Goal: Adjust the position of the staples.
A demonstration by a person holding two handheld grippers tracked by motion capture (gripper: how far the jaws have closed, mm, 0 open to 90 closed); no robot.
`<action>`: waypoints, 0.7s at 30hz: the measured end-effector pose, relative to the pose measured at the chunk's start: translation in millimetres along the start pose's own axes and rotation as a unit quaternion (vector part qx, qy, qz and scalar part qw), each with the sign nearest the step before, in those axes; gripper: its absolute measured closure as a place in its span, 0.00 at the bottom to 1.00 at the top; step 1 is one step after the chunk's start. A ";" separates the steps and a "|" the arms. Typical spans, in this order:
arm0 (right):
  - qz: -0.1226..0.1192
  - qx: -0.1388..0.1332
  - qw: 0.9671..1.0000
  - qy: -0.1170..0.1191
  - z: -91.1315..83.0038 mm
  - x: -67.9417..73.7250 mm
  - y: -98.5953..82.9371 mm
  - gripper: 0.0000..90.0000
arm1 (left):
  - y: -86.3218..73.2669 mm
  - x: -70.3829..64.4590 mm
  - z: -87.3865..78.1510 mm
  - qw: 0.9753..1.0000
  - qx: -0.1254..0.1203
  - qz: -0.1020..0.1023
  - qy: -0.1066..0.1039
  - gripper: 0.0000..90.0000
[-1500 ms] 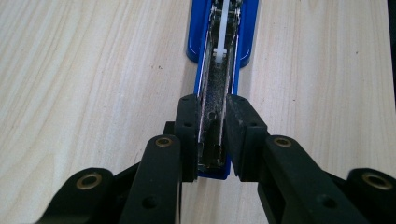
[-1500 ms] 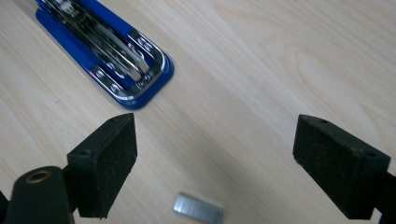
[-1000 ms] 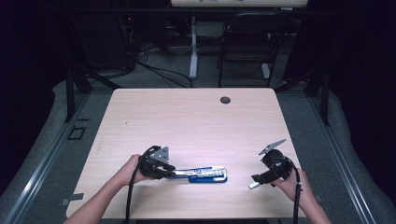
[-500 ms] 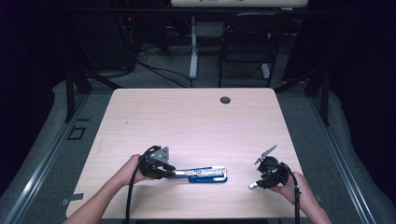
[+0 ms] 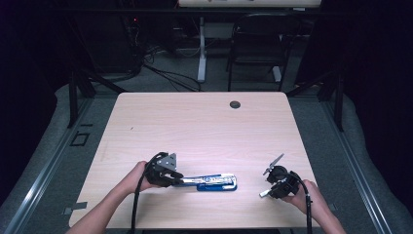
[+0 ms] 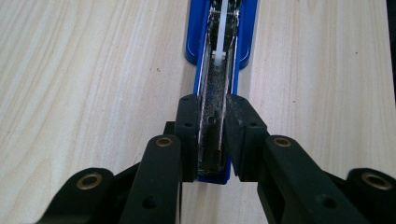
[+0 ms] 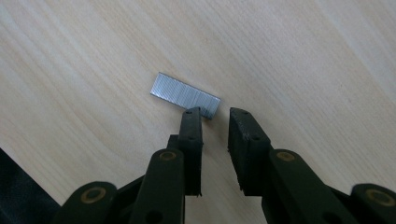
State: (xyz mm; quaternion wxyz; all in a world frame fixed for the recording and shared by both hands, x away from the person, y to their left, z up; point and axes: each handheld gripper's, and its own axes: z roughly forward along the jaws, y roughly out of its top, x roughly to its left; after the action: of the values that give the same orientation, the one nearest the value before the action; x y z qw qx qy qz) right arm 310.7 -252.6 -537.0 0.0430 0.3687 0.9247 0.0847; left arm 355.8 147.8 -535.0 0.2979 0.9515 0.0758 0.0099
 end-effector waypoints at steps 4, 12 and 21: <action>-0.002 0.007 1.000 0.004 2.2 -0.4 -0.5 0.86 | 0.0 0.0 0.0 1.000 0.000 0.001 0.000 0.84; -0.015 0.016 1.000 0.002 1.9 2.7 0.3 0.92 | 0.2 -0.4 0.1 1.000 0.000 0.002 0.003 0.84; -0.016 0.021 1.000 -0.002 4.8 5.0 3.5 0.93 | -0.1 0.2 0.6 1.000 0.002 0.002 0.000 0.84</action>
State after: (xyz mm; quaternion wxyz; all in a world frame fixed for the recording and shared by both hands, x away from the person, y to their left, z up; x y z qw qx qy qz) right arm 310.2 -246.0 -541.1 0.0388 0.3547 0.9320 0.0638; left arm 356.0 147.6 -535.6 0.2962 0.9522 0.0741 0.0105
